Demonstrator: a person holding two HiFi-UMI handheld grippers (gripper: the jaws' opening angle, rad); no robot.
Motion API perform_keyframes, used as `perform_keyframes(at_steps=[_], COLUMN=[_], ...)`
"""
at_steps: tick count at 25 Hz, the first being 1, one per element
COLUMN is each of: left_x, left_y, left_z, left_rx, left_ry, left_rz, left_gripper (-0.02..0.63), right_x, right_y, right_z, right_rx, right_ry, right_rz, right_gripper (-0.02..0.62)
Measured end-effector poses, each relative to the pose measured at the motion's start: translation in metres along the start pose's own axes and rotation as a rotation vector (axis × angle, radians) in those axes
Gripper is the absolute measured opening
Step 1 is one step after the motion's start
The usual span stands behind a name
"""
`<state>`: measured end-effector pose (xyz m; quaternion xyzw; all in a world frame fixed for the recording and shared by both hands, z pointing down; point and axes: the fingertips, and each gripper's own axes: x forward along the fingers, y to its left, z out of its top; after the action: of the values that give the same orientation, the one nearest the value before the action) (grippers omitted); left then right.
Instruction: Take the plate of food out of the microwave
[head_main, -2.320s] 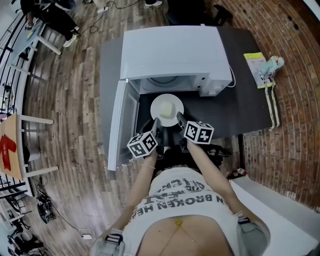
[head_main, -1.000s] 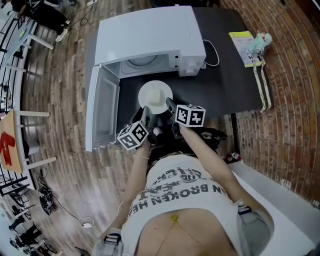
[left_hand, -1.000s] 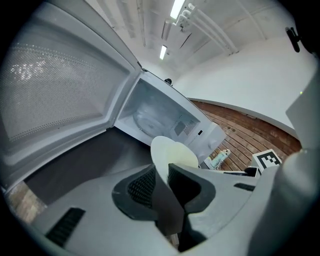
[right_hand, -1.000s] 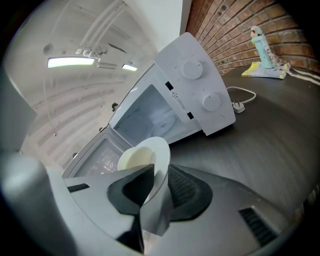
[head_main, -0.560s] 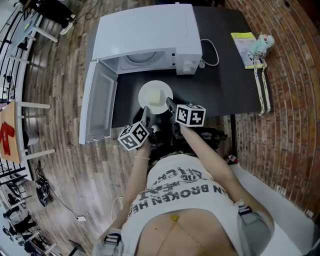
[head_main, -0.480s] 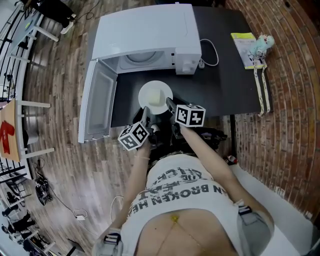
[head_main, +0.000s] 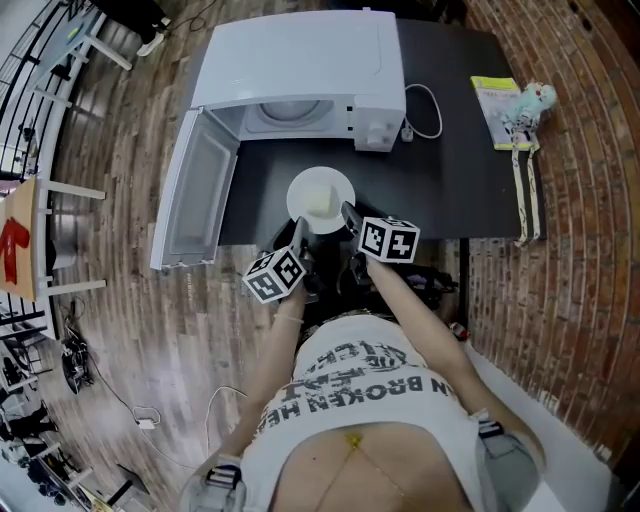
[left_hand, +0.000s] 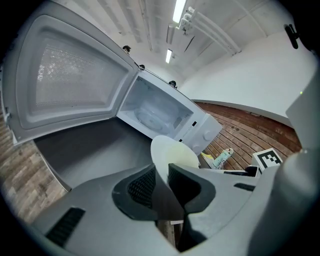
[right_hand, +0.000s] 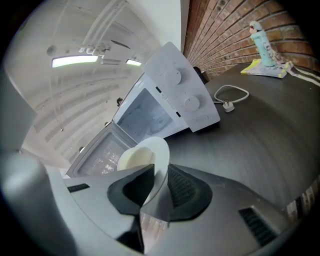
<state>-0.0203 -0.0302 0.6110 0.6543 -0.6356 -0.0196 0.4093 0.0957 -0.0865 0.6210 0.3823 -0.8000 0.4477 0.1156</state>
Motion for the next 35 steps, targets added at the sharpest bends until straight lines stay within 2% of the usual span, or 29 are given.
perform_keyframes(at_steps=[16,35], left_x=[-0.01,-0.009], left_y=[0.0,0.0], left_z=[-0.012,-0.012], left_rx=[-0.026,-0.045], left_ry=[0.003,-0.007], left_rz=[0.036,0.032], left_gripper=[0.086,0.086], right_x=[-0.009,-0.007], right_y=[0.0,0.0], right_z=[-0.007,-0.007], right_rx=[-0.023,-0.023], right_ry=[0.023,0.035], right_rz=[0.009,0.012], right_gripper=[0.075,0.075])
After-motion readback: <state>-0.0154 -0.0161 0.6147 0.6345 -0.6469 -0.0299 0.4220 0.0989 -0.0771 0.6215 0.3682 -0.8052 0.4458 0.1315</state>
